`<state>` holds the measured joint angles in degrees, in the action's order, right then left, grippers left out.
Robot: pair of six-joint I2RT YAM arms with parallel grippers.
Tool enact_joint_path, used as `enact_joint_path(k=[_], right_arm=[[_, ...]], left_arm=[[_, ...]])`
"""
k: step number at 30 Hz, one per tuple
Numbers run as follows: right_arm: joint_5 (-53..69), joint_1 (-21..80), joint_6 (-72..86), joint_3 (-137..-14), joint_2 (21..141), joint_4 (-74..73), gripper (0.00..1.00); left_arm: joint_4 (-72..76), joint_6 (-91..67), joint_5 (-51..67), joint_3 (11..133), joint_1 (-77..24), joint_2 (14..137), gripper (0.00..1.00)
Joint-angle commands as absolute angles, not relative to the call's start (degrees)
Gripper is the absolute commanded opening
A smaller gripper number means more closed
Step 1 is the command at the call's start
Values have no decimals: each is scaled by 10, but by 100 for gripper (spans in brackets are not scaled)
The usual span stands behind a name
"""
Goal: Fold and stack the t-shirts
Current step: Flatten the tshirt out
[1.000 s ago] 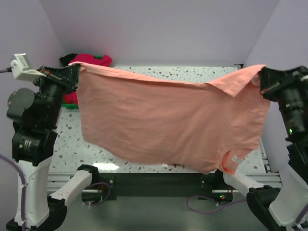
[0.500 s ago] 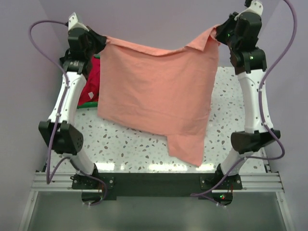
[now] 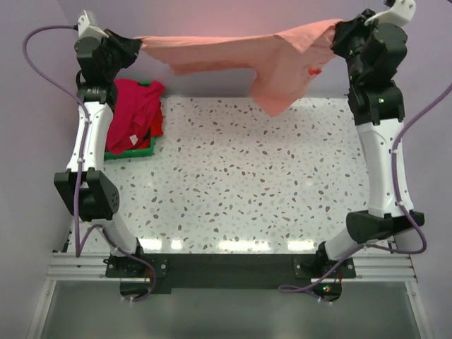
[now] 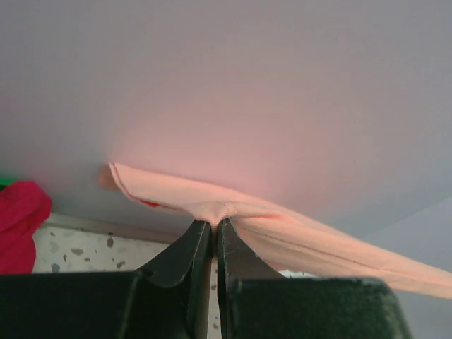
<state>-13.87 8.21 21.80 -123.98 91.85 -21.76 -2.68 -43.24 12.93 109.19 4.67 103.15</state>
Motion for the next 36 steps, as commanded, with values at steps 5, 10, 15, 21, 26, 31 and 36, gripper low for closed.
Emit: enact_joint_path(k=[5,10,15,21,26,31,36], right_arm=[[-185,76,242,-932,720,-189,0],[-177,76,292,-663,591,-235,0],[-140,76,348,-490,484,-284,0],[-91,77,374,-374,425,-341,54],[-124,76,374,-369,391,-388,86],[-153,76,388,-389,420,-406,85],[-171,77,413,-383,458,-390,81]], left_arm=[[79,-461,165,844,53,878,0],[91,-471,152,630,53,796,0],[105,-496,130,416,51,705,0],[115,-520,107,236,51,619,30],[66,-523,77,173,51,519,55],[-45,-519,17,172,50,478,55],[-85,-516,-45,164,50,477,55]])
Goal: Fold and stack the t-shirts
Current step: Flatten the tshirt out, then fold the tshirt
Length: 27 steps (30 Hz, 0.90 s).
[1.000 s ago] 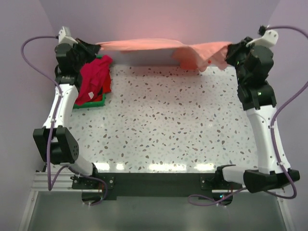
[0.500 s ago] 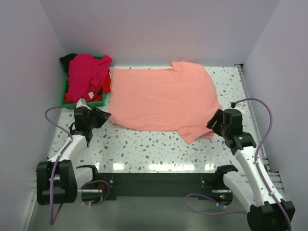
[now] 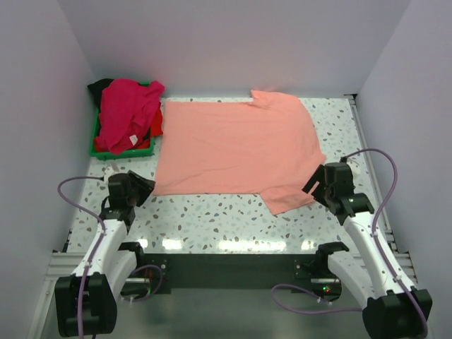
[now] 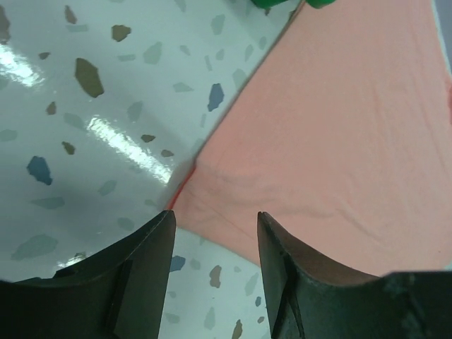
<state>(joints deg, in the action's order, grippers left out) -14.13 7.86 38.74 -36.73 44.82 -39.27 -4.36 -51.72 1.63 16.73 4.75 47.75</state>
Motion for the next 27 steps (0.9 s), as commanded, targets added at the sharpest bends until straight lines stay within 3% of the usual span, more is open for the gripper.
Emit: enact_joint_path(k=[1,17,21,27], right_arm=[[-173,76,415,-379,461,-387,81],[-207,74,410,-369,540,-359,77],[-204,70,414,-371,570,-346,72],[-200,67,423,-355,595,-322,65]], left_arm=[[-81,-516,-47,161,51,480,54],[40,-540,-9,158,38,604,47],[48,-541,-11,166,33,625,38],[53,-540,-13,166,33,636,15]])
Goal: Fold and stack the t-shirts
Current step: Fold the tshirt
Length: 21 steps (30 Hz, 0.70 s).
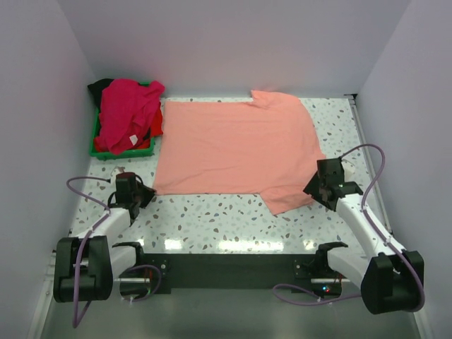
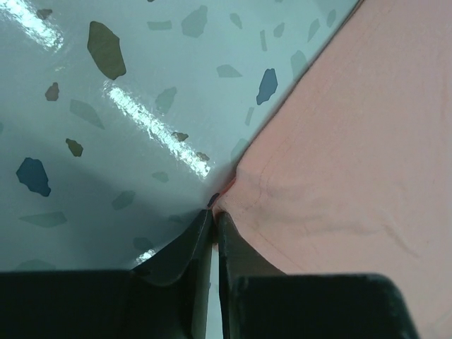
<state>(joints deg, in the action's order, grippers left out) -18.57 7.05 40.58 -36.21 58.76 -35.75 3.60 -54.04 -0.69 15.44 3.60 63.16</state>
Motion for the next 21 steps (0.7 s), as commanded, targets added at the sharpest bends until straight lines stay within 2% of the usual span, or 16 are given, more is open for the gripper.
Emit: enact_joint_path(k=[1,6,11,21], right_arm=[[-200,67,424,-353,600,-316,64],[-197,63,421,-347,650,-274,63],[-196,58,413,-344,685,-244,60],[-156,34,393,-337,710,-189,26]], left_arm=[[52,-539,-13,167,33,638,12],[45,-530,-16,171,33,637,5],[41,-527,-14,171,33,635,2],[32,-521,-15,174,33,623,0]])
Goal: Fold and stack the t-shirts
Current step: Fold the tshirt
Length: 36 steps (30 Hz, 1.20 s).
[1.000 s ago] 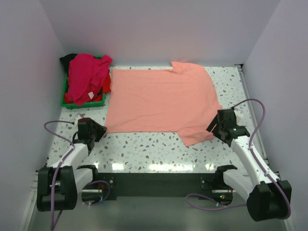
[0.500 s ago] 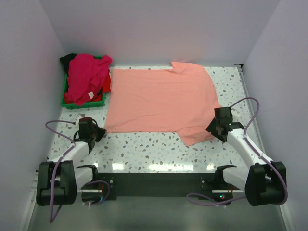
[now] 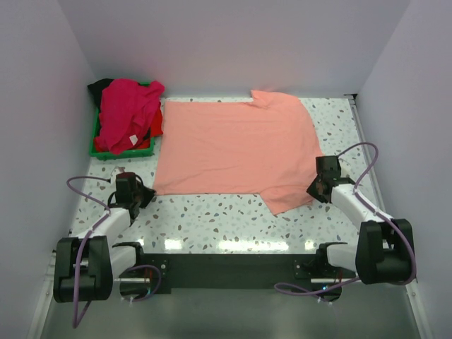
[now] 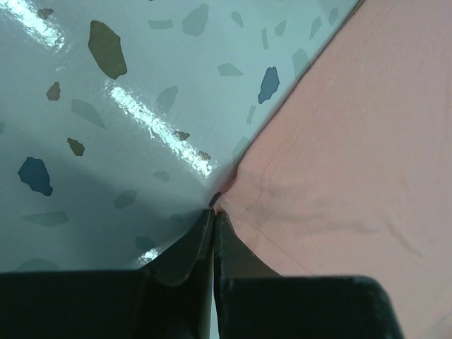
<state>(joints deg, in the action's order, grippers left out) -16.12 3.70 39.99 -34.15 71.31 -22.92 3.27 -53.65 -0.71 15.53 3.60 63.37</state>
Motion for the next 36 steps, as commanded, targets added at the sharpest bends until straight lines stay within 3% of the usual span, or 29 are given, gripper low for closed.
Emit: enact_joint_path(k=[1,6,28,36], right_arm=[[-153,33,392,-338,710,-189,22],[-132,30,387,-349,668,-215,0],[-6,29,418,-380,290,-458,0],[12,30,416,-470,243,-514,0]], left_arm=[[31,-521,-16,174,33,622,0],[20,-519,-19,174,33,611,0],[-133,-511,-64,145,33,447,0],[-151,-525,-54,160,31,417,0]])
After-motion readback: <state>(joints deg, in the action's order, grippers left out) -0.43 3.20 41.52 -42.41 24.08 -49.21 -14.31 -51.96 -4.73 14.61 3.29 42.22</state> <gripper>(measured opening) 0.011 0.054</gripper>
